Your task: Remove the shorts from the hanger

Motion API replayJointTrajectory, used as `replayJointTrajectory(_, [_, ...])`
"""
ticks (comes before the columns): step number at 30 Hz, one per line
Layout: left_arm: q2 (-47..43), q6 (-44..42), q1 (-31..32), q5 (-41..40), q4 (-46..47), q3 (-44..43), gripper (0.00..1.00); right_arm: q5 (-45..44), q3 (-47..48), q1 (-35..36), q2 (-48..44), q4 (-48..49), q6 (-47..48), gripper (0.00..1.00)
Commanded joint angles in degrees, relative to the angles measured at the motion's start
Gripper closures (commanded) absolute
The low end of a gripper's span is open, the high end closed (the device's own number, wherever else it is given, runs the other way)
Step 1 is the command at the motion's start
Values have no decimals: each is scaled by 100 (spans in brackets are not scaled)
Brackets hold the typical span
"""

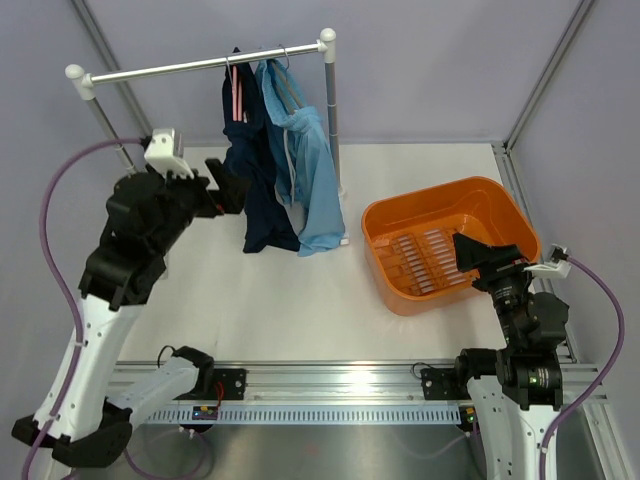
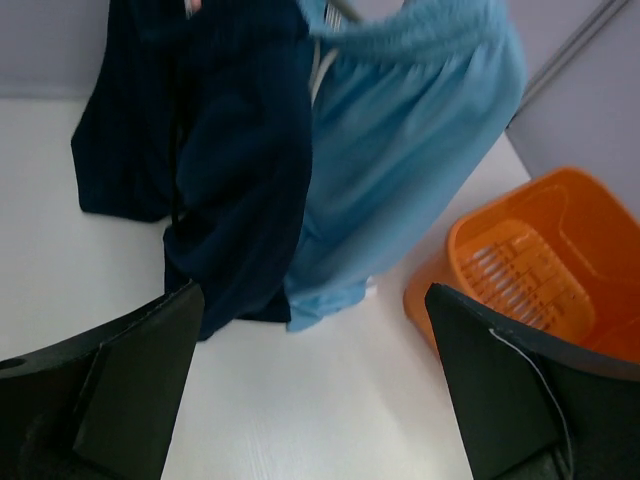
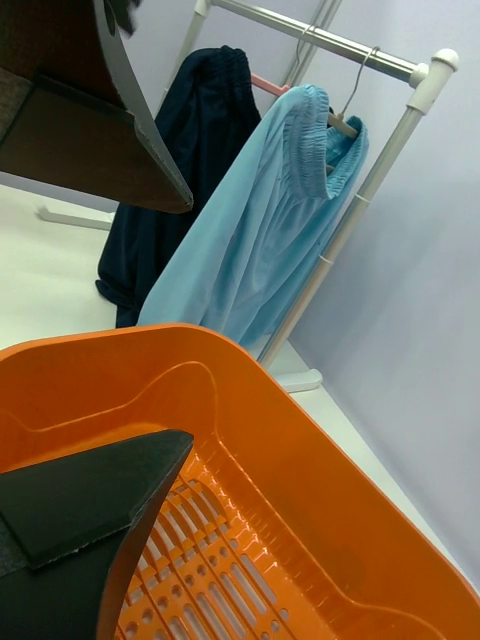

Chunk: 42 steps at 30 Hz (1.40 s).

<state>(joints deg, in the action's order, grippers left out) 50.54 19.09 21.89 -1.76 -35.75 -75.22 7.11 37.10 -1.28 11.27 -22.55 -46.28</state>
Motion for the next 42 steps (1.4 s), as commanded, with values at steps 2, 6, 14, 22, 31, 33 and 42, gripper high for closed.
replayJointTrajectory(2, [1138,-37,-18,-552,279,-1519,1,238,183,-30,103,-48,172,0])
replayJointTrajectory(6, [1930,-466,-18,-1150,472,-2408,1,369,113,-30,192,74,172,1])
replayJointTrajectory(14, [3399,-1082,-18,-1994,630,-3823,3,466,25,-30,165,250,40,1])
replayJointTrajectory(22, [4358,-1355,-123,-2258,612,-4826,6,414,43,-30,271,259,119,1])
replayJointTrajectory(31, [4675,-1400,-246,-2145,674,-4835,19,361,-98,-30,324,400,84,1])
replayJointTrajectory(33, [4762,-1382,-273,-2136,674,-4835,22,361,-133,-30,323,418,58,1])
replayJointTrajectory(42, [4912,-1285,-378,-2021,648,-4844,26,343,-133,-30,297,409,93,1])
